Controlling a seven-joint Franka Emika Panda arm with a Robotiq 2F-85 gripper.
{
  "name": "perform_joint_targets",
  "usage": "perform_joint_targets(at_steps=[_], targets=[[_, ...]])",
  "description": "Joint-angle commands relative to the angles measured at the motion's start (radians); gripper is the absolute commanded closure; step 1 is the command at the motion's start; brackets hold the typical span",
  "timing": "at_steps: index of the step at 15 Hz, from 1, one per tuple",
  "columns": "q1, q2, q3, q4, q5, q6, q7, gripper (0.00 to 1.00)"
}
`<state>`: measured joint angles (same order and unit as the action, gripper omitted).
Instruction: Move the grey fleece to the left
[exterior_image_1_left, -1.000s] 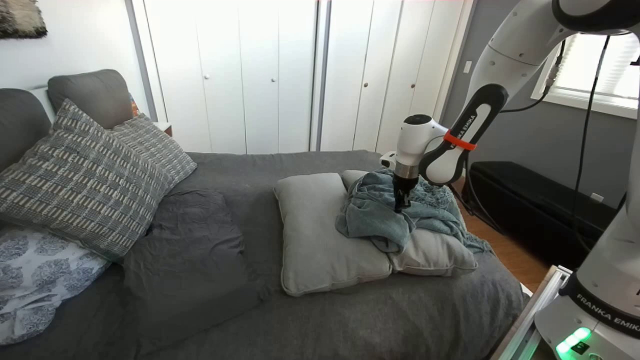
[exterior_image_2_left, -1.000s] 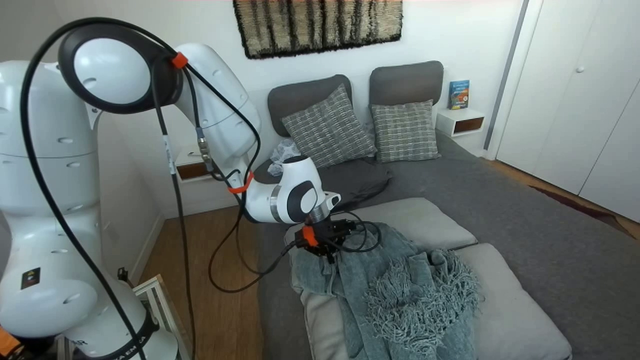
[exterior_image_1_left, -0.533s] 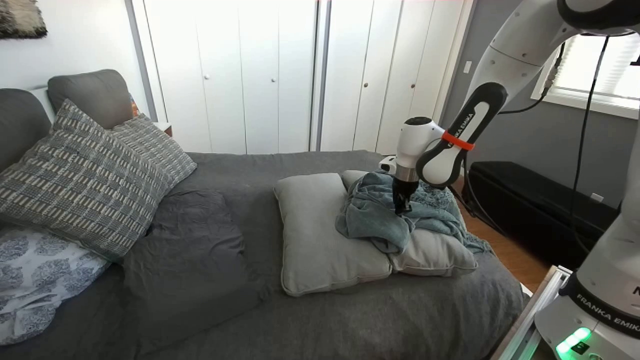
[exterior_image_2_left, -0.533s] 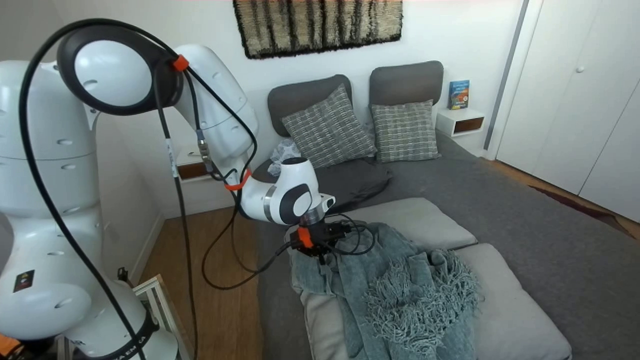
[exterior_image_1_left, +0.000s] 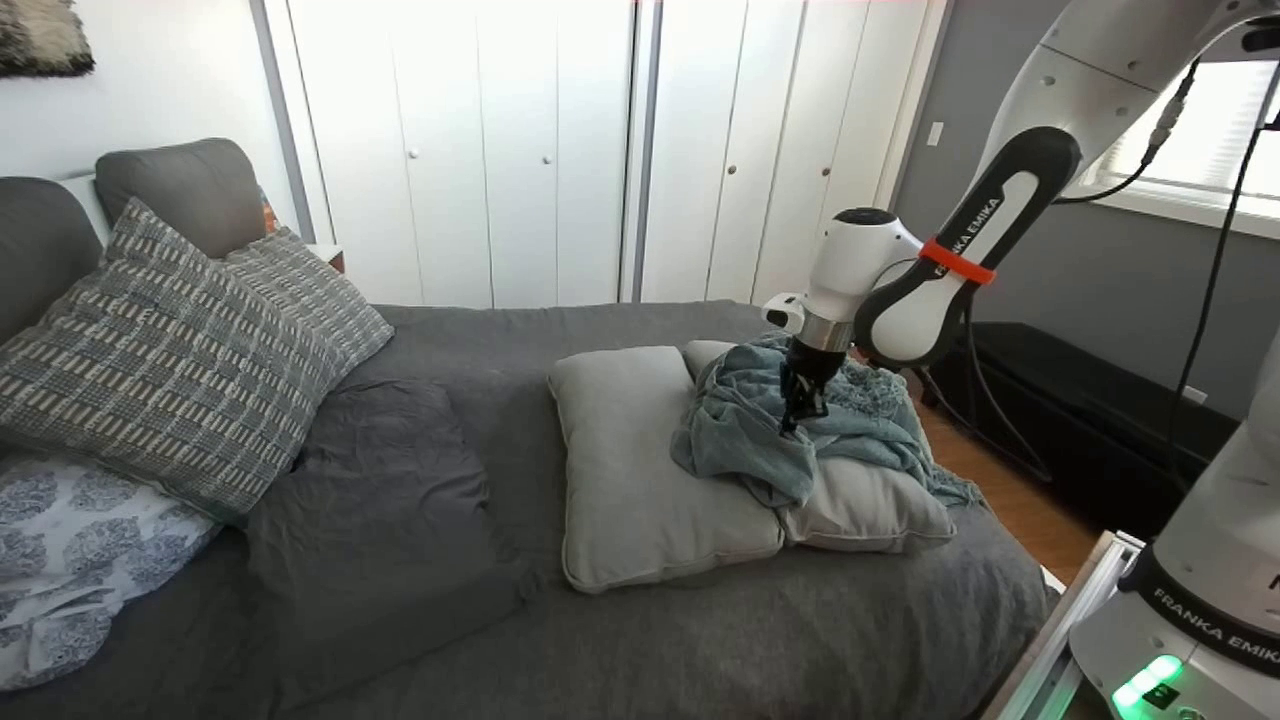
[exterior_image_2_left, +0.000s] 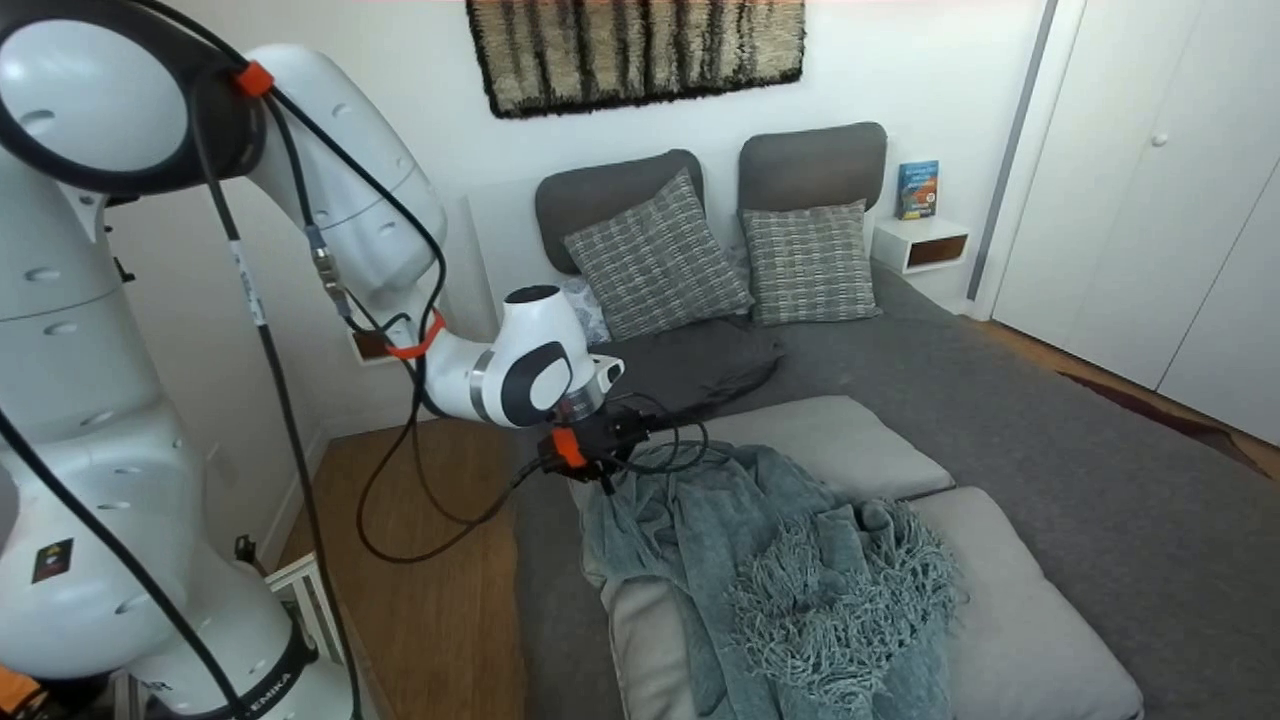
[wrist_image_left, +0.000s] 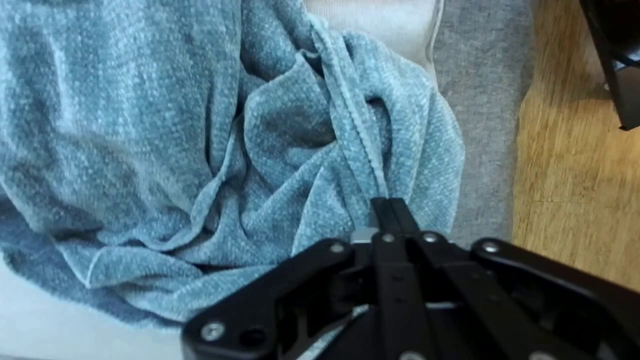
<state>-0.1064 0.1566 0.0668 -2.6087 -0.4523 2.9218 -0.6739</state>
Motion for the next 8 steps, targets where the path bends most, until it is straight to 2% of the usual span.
perform_joint_targets(at_steps=[1,3,5,6,7,8], targets=[[0.054,-0.151,0.008,-0.121,-0.056,0.091,0.05,1.0],[0.079,-0.194,0.033,-0.162,-0.06,0.147,0.025,1.0],[0.133,-0.222,0.037,-0.199,-0.053,0.205,-0.001,1.0],[0.136,-0.166,0.064,-0.134,-0.09,0.202,0.018,1.0],[0.153,-0.193,0.072,-0.145,-0.115,0.15,0.005,1.0],[0.15,-0.168,0.034,-0.144,-0.063,0.169,0.001,0.99]])
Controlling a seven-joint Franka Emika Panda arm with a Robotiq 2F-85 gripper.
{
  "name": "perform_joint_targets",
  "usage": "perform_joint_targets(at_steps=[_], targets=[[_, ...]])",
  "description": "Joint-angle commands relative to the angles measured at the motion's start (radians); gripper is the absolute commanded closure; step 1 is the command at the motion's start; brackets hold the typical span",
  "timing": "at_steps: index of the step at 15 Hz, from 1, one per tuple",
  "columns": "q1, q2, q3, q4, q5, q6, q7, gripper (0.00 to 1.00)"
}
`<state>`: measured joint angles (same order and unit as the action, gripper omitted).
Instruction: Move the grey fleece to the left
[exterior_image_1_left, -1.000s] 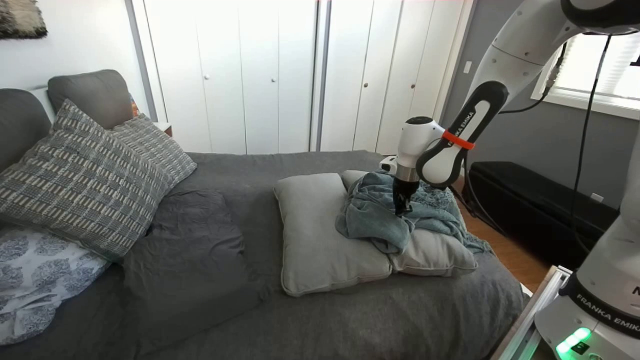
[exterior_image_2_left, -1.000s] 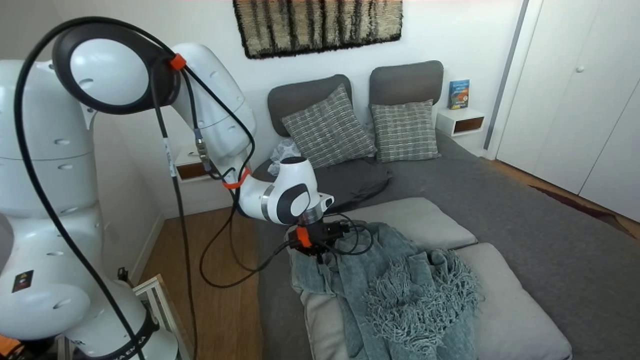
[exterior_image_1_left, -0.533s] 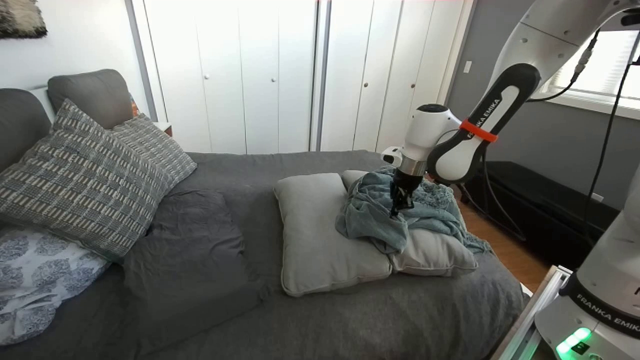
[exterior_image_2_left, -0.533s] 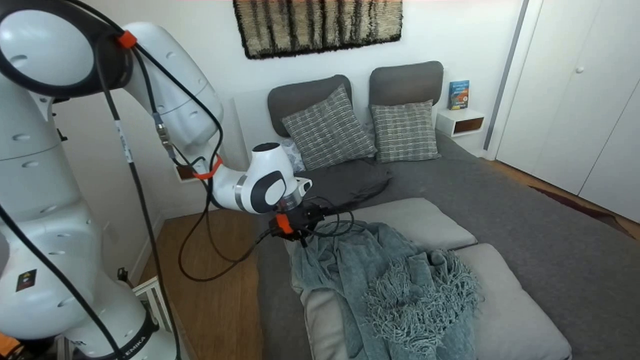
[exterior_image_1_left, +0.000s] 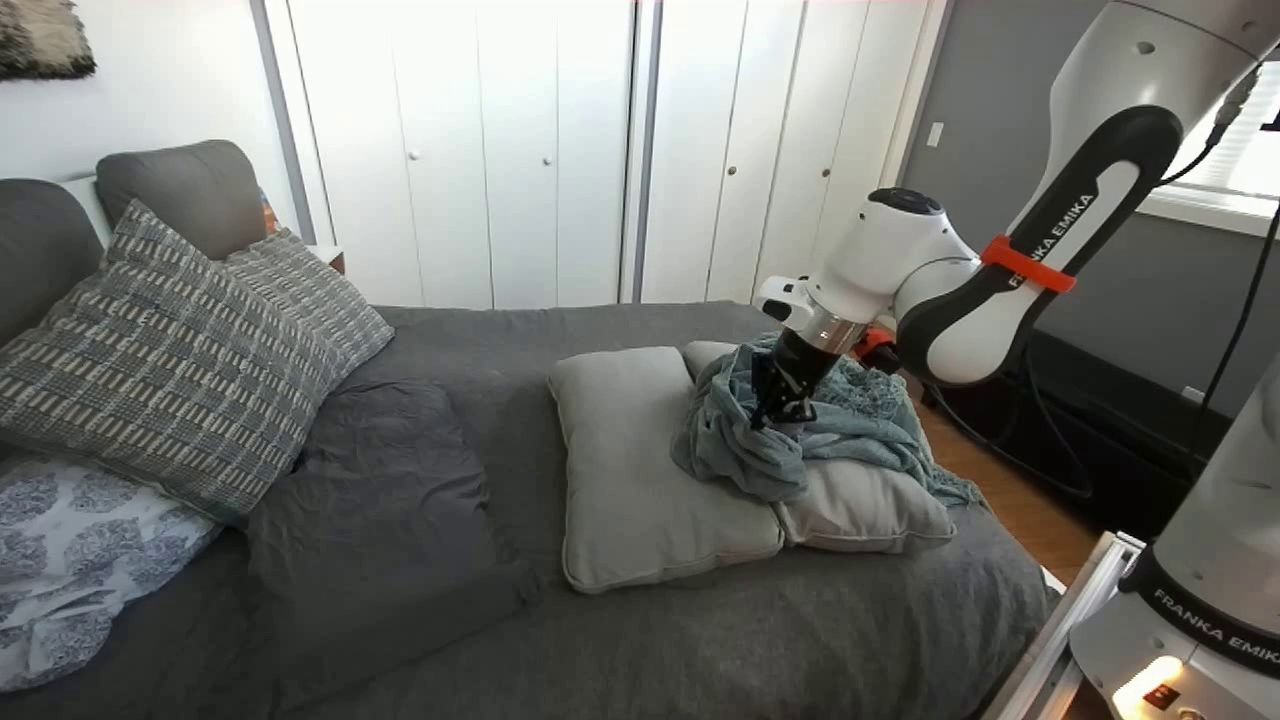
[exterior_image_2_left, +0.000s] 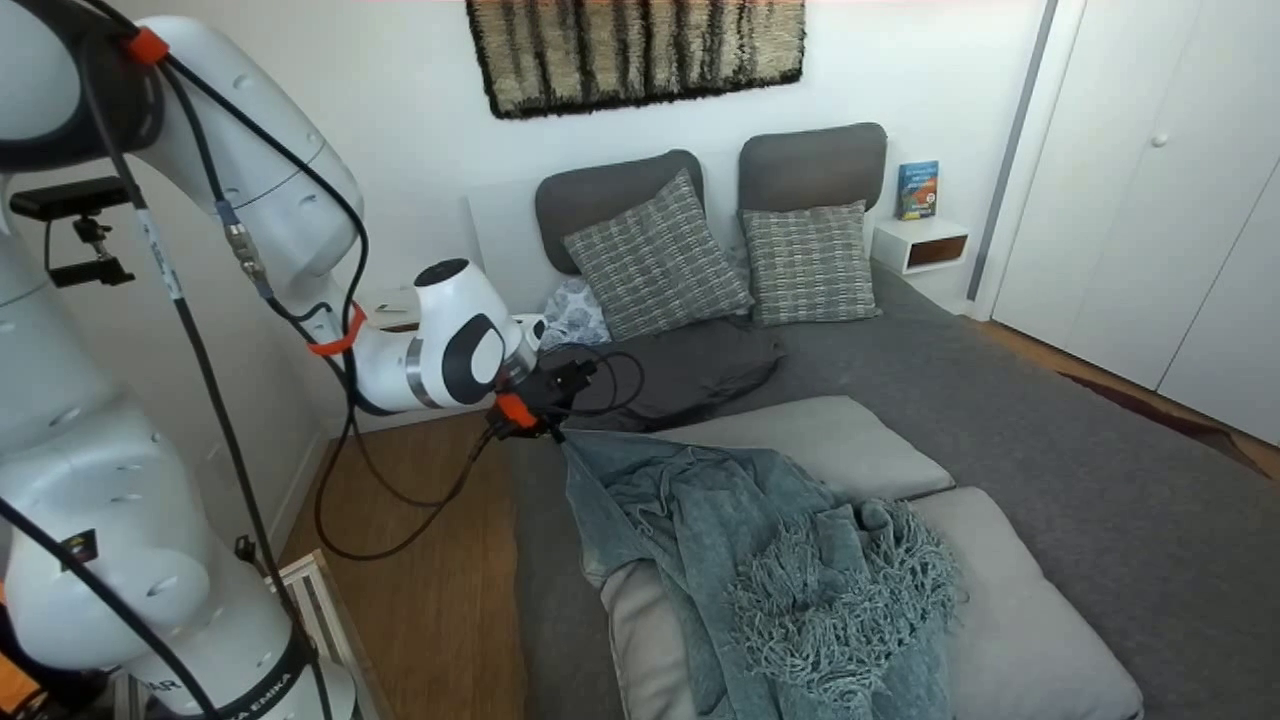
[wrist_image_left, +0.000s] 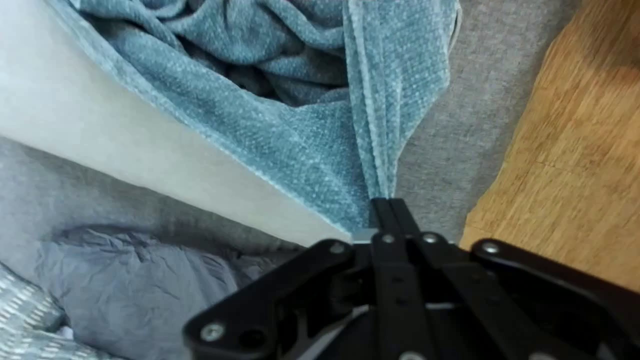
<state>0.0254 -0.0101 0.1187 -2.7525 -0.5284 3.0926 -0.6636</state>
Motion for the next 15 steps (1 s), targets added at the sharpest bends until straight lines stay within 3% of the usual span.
perform_joint_targets(at_steps=[1,8,15], targets=[[0.029,-0.002,-0.007,0.0,0.001,-0.006,-0.009,0.99],[0.036,-0.002,-0.001,0.001,-0.006,-0.008,-0.018,1.0],[0.079,0.016,0.091,0.243,0.051,0.087,0.171,1.0]])
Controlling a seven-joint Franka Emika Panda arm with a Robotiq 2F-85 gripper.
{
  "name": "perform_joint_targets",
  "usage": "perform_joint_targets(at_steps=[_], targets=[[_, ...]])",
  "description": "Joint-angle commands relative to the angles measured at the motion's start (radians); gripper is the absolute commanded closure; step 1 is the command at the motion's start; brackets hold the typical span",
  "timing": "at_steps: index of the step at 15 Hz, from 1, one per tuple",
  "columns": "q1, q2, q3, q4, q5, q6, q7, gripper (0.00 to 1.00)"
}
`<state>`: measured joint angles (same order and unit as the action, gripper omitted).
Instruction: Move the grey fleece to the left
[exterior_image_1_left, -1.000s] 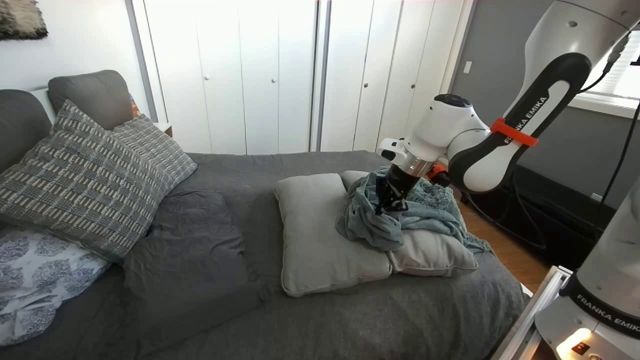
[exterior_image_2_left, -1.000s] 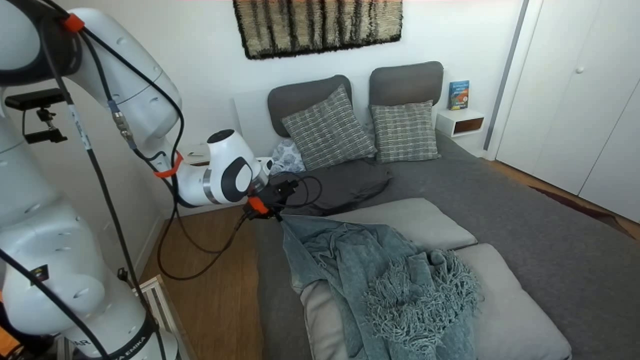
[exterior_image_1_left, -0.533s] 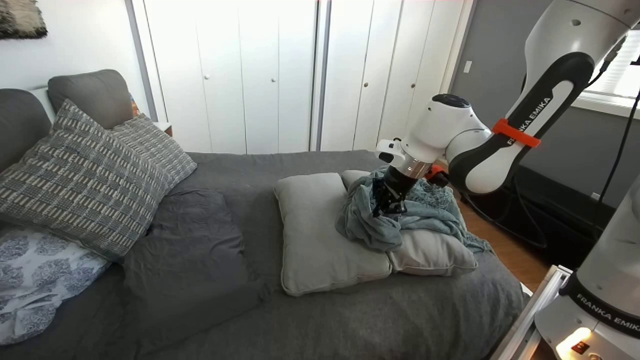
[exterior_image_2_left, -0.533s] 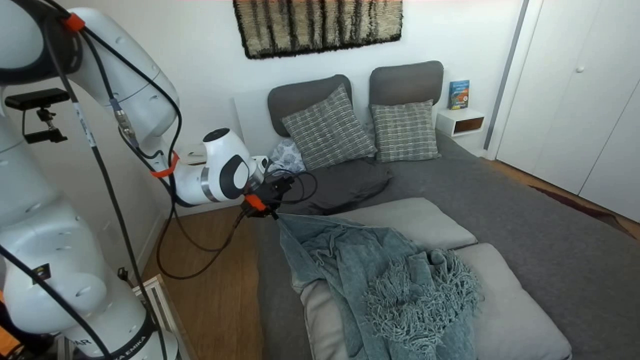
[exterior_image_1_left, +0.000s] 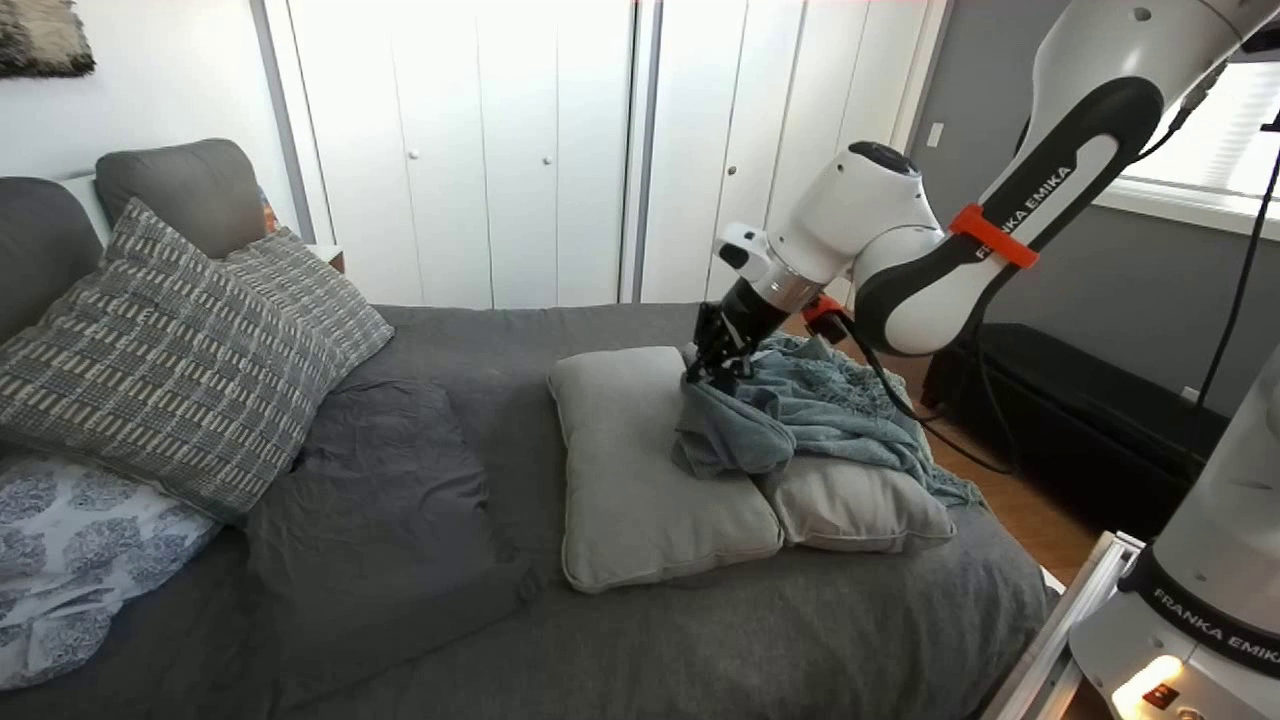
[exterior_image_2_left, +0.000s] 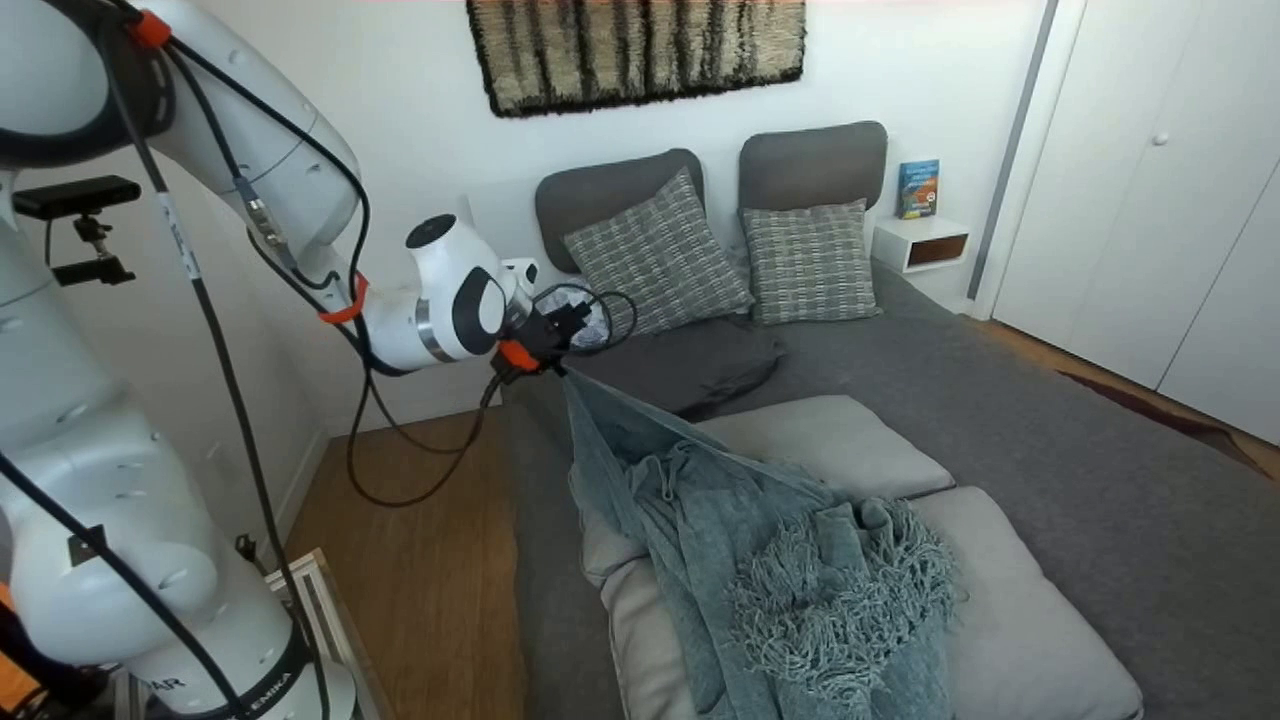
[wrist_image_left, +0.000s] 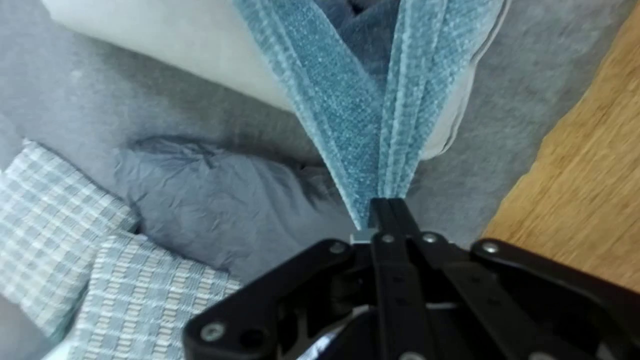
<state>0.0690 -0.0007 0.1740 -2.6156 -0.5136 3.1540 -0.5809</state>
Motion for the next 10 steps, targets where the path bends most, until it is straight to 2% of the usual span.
perform_joint_targets(at_steps=[1,5,7,10], targets=[[0.038,-0.004,0.041,0.147,0.015,0.018,0.135,1.0],[0.035,0.007,0.054,0.292,-0.083,0.018,0.267,1.0],[0.033,0.04,0.052,0.355,-0.151,-0.001,0.309,1.0],[0.043,0.107,0.029,0.409,-0.249,0.03,0.387,1.0]])
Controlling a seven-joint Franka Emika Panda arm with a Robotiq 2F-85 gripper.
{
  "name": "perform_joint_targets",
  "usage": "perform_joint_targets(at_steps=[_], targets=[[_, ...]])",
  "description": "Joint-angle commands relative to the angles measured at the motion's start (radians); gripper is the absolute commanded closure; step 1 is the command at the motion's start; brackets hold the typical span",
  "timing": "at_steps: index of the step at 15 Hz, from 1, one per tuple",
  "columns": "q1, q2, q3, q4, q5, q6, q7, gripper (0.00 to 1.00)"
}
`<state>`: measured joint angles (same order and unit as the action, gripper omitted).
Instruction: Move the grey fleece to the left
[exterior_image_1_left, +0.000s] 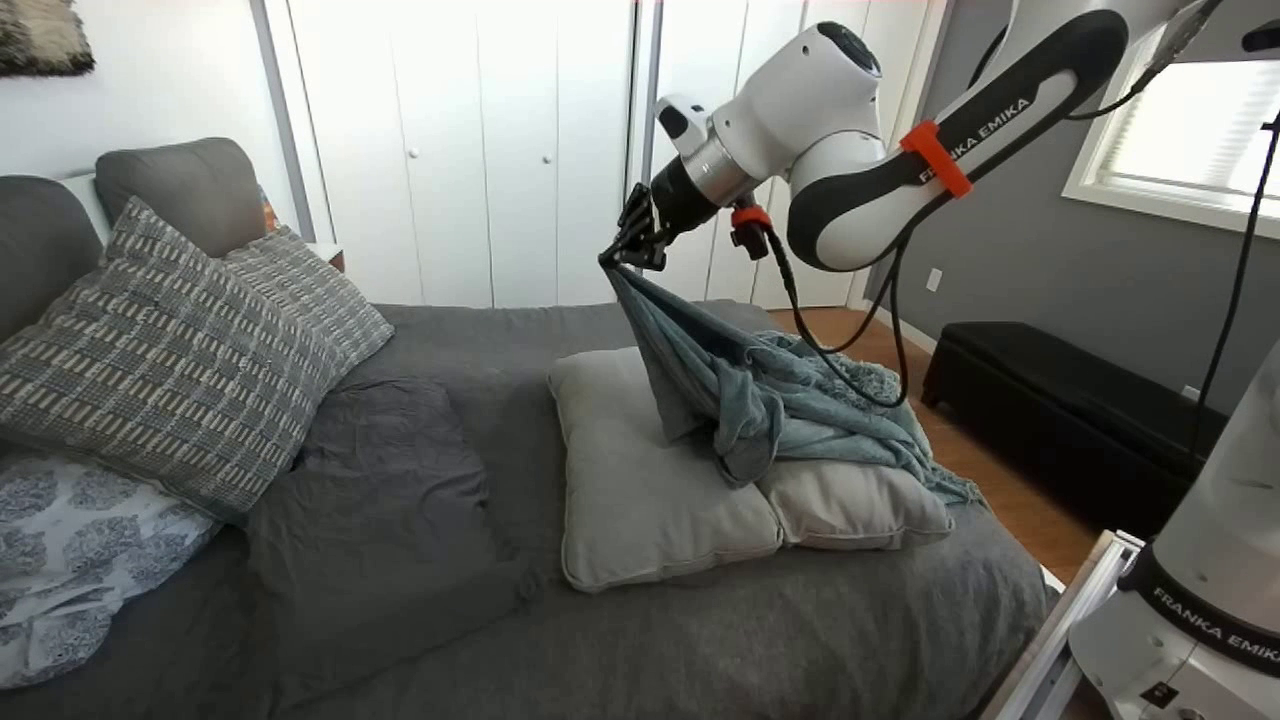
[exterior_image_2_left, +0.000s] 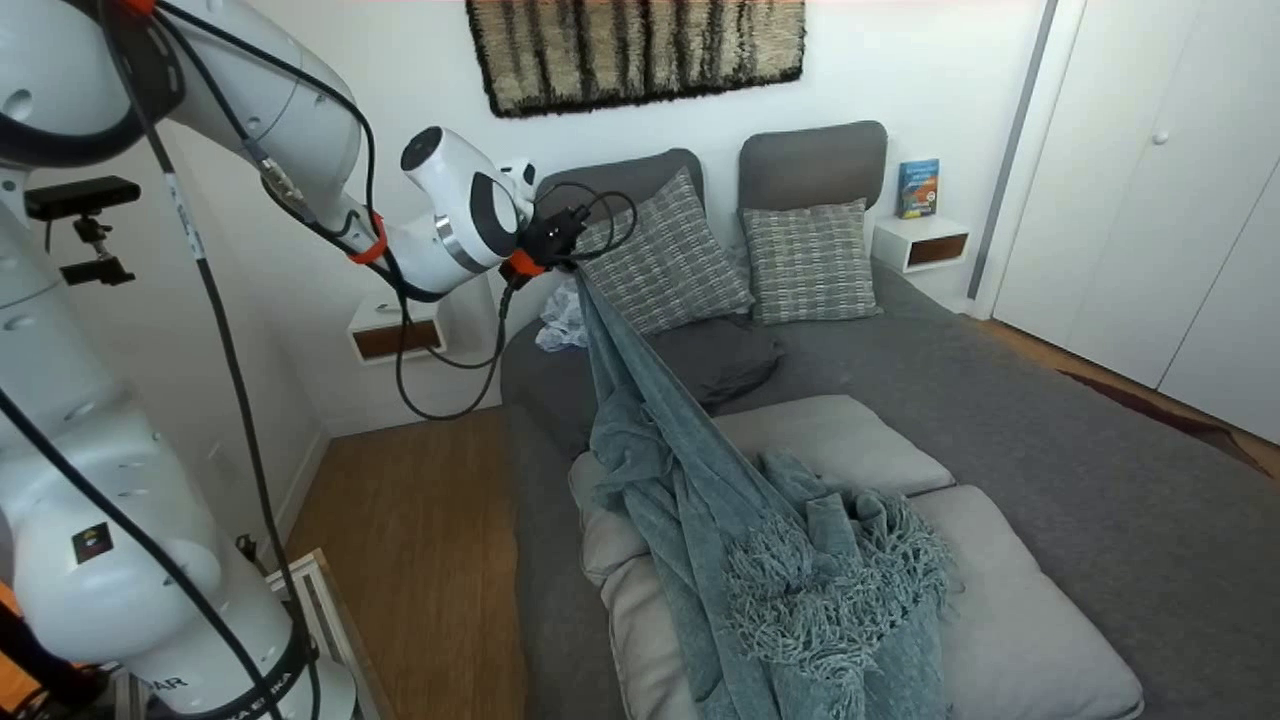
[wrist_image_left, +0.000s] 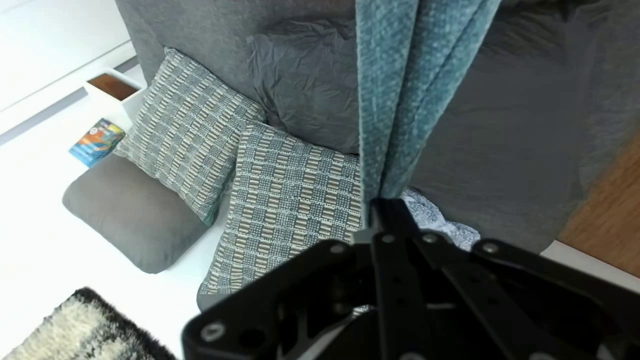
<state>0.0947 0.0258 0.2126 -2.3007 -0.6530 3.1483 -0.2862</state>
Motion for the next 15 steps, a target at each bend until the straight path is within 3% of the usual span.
perform_joint_targets(at_steps=[1,2,3,6,12,15], targets=[[0.027,0.105,-0.023,0.114,-0.157,0.037,0.113,1.0],[0.037,0.141,-0.026,0.127,-0.183,0.034,0.105,1.0],[0.002,0.067,-0.011,0.052,-0.113,0.003,0.064,0.99],[0.011,0.129,-0.013,0.088,-0.145,0.008,0.07,0.99],[0.013,0.138,-0.016,0.1,-0.149,0.008,0.07,1.0],[0.039,0.208,-0.015,0.199,-0.114,-0.002,0.129,1.0]])
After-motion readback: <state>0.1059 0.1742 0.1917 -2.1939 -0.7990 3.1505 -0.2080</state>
